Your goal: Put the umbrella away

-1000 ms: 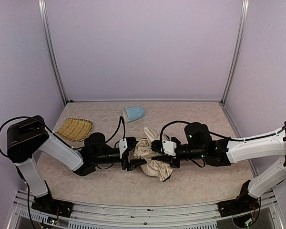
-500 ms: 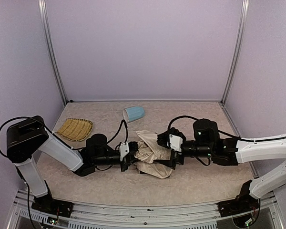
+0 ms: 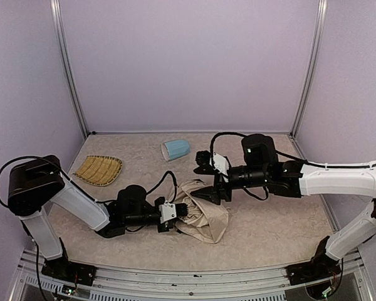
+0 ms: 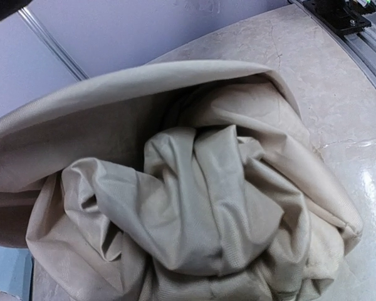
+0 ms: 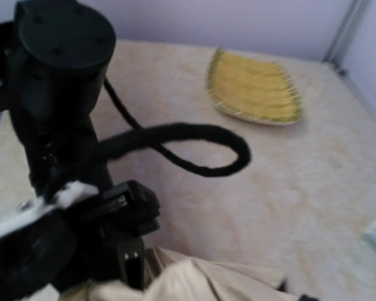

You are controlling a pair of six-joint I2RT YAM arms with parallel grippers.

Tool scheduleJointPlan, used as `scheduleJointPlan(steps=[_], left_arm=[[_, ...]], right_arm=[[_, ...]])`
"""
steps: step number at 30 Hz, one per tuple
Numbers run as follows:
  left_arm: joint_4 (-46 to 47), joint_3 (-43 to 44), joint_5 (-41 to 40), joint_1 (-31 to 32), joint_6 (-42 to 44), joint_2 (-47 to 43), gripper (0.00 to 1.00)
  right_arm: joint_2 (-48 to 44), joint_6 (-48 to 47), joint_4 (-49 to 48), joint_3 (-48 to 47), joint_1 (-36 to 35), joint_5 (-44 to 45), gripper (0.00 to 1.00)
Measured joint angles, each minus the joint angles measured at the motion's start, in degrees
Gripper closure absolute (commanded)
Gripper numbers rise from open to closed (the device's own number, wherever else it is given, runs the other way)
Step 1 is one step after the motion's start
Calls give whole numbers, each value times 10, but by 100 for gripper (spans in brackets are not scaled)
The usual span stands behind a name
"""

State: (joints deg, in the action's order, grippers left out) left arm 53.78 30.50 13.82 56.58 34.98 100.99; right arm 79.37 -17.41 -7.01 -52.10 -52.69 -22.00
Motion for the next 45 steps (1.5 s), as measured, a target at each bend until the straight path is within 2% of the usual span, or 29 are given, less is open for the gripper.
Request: scheduleJointPlan(steps=[3, 8, 9, 10, 14, 17, 20, 24, 26, 30, 35, 40, 45], left_arm=[[-2, -4, -6, 2, 5, 0, 100], [-2, -10, -8, 3, 14, 0, 100], [-2, -11, -8, 3, 15, 0, 100], [-2, -12, -8, 3, 17, 0, 100], [7, -13, -15, 3, 37, 0, 100], [9, -16, -22, 4, 54, -3, 100], [-7, -24, -21, 9, 76, -31, 100], [-22, -29, -21, 24, 113, -71, 100], [-27, -29, -21, 31, 132, -83, 100], [-39, -29, -21, 37, 164, -94, 100], [-54, -30, -29, 40, 190, -107, 100], [-51, -32, -35, 43, 203, -109, 100], [-38, -37, -35, 43, 205, -108, 100]], right_arm=[[57, 11, 13, -33, 1, -28, 59], [89, 20, 35, -28, 6, -49, 74], [89, 19, 41, -26, 7, -55, 74], [90, 17, 45, -25, 7, -61, 69], [101, 15, 75, -24, 7, -106, 34], [90, -2, 109, -24, 8, -141, 17], [24, -29, 140, -22, 18, -176, 4], [-92, -82, 152, -28, 46, -208, 2], [-107, -114, 162, -41, 53, -197, 3], [-29, -165, 218, -102, 55, -146, 6], [100, -187, 295, -153, 52, -126, 3], [113, -199, 305, -122, 22, -124, 0], [148, -200, 260, -105, -15, -92, 0]])
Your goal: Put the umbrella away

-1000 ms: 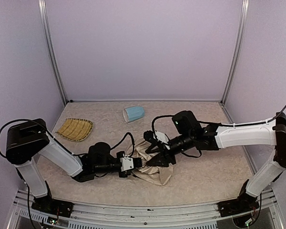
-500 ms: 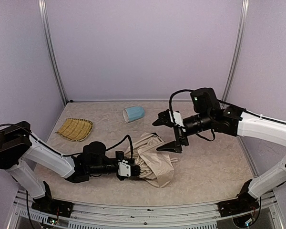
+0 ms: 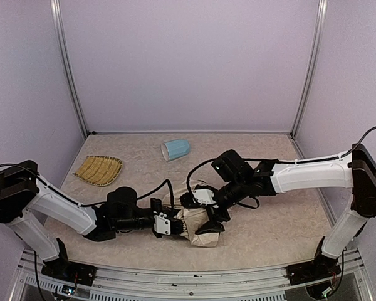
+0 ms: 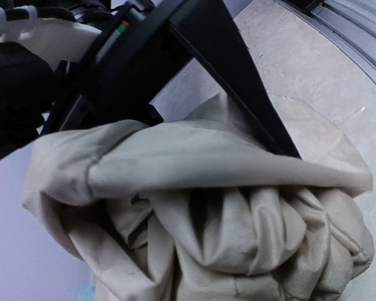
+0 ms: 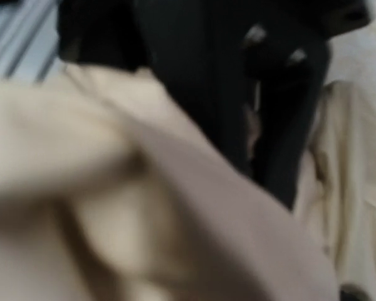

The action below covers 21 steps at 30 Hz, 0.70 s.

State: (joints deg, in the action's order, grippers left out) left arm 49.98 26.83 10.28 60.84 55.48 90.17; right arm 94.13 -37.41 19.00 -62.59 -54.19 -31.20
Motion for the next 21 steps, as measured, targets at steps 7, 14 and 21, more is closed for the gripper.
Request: scheduleJointPlan(steps=[7, 14, 21], left_arm=[[7, -7, 8, -7, -30, 0, 100], [21, -7, 7, -20, -63, 0, 100], [23, -7, 20, -28, -111, 0, 82]], right_arm=[[16, 21, -111, 47, -15, 76, 12], [18, 22, -150, 56, -21, 132, 50], [15, -9, -170, 66, -28, 158, 71]])
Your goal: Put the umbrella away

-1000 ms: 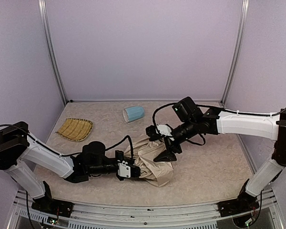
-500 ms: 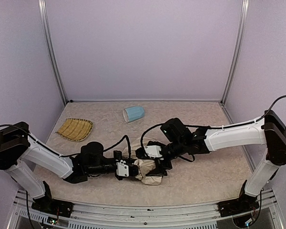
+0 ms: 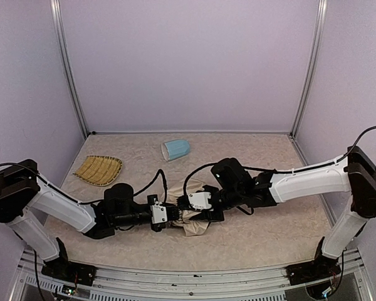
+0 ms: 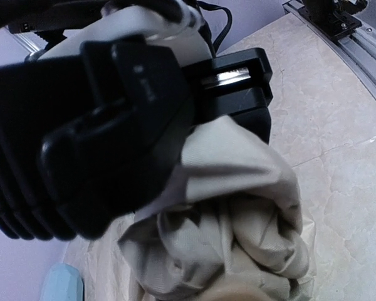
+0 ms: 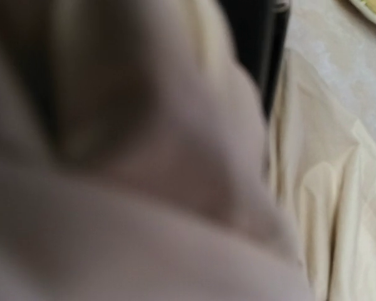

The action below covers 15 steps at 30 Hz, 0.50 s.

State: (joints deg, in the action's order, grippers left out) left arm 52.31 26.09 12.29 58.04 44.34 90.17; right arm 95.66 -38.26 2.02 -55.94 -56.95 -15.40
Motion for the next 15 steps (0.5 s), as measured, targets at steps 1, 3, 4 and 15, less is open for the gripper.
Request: scheduleJointPlan(steps=[1, 3, 4, 15], left_arm=[[3, 0, -2, 0, -3, 0, 70], [17, 0, -12, 0, -3, 0, 45], [26, 0, -19, -2, 1, -1, 38], [21, -8, -134, -30, 9, -64, 9]], right_arm=[[-3, 0, -4, 2, 0, 2, 72], [-15, 2, -10, 10, 0, 9, 75], [-20, 6, -10, 15, 2, 14, 76], [-35, 55, -21, 42, 91, 185, 90]])
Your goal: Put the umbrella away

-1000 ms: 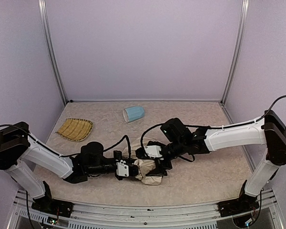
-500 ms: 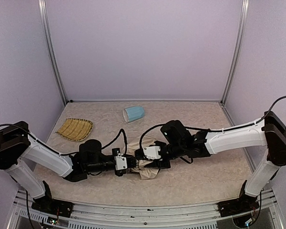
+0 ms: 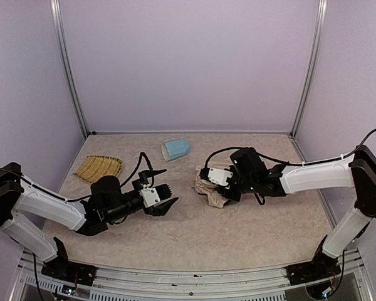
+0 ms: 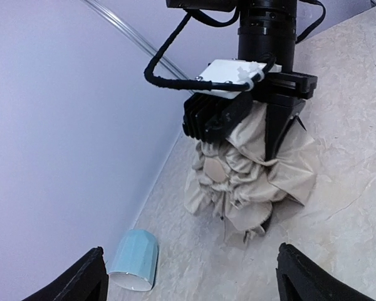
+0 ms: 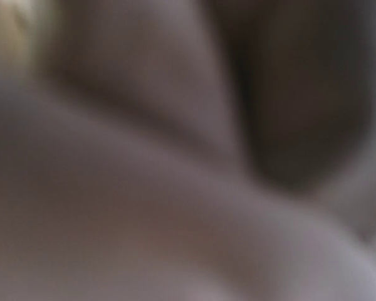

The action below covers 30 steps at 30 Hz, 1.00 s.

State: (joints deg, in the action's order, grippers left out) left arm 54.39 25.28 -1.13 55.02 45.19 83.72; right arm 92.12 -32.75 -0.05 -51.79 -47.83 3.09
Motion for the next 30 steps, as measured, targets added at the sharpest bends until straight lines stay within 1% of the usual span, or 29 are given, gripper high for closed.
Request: scheduleJointPlan(steps=[2, 3, 4, 8, 12, 15, 17, 21, 23, 25, 28, 30], left_arm=[[-1, -6, -14, 0, -2, -11, 9], [-1, -9, -20, 0, -3, -16, 9], [0, -11, -26, 0, -4, -20, 9], [19, -23, -57, 1, -10, -28, 9], [48, -38, -91, 1, -22, -31, 9], [58, -40, -113, 1, -33, -31, 9], [60, -40, -123, 2, -40, -31, 9], [59, -42, -135, 6, -51, -31, 9], [55, -44, -140, 8, -56, -34, 9], [47, -45, -143, 10, -62, -39, 9], [25, -45, -143, 14, -70, -55, 11], [3, -45, -143, 19, -77, -70, 13]], right_arm=[[0, -4, -13, -6, 21, 56, 92], [0, -9, -21, -12, 29, 79, 98], [0, -21, -36, -20, 37, 112, 100], [0, -98, -146, -59, 51, 229, 100], [16, -159, -268, -65, 36, 298, 100], [66, -177, -313, -54, 9, 339, 100], [109, -171, -304, -48, -14, 352, 100], [178, -111, -205, -34, -71, 342, 100], [185, -76, -152, -29, -97, 327, 100], [185, -48, -120, -30, -119, 311, 100], [184, -6, -59, -46, -141, 267, 100], [181, 24, -9, -72, -143, 218, 100]])
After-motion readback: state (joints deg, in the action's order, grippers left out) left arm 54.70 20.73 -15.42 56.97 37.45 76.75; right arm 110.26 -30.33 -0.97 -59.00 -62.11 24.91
